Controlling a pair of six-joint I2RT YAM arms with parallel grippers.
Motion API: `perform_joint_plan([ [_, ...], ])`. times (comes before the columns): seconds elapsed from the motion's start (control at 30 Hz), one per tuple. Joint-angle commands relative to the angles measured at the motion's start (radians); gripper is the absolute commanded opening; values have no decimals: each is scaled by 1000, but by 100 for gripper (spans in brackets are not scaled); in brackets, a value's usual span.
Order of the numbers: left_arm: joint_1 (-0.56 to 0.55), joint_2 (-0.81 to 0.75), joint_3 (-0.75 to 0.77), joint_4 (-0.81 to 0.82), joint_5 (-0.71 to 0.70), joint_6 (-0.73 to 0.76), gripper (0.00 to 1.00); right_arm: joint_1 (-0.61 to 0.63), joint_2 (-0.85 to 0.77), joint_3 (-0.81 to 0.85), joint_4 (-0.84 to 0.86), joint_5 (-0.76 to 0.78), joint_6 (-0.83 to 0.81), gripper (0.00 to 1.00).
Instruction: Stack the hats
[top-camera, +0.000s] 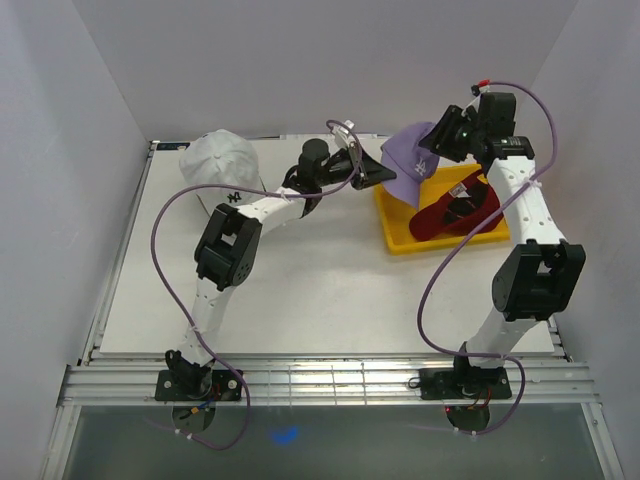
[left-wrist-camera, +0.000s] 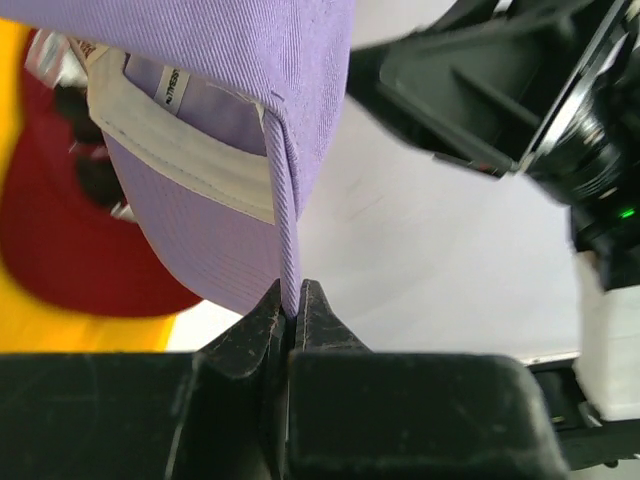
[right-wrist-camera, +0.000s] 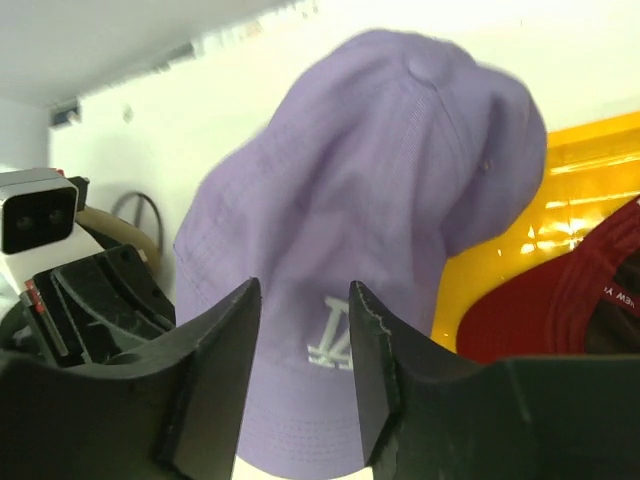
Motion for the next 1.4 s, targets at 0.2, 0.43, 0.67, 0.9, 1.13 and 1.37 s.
perform_joint_plan([
  [0.2, 69, -31, 168, 213, -106, -210, 0, -101, -147, 140, -44, -122, 69, 64],
  [0.43, 159, -205, 10, 322, -175, -287, 0, -48, -146, 122, 95, -269, 238, 66],
  [0.67, 320, -459, -186, 348, -139, -320, 0, 166, -11, 318, 78, -247, 286, 69],
  [0.9, 475, -620, -376, 470, -131, -421, 0, 308, 103, 332, 282, -316, 483, 71],
  [1.13, 615, -722, -553, 599, -97, -555, 0, 437, 251, 381, 599, -346, 753, 74],
  [1.37, 731, -802, -676, 662, -65, -612, 0, 500, 264, 253, 849, -281, 912, 75],
])
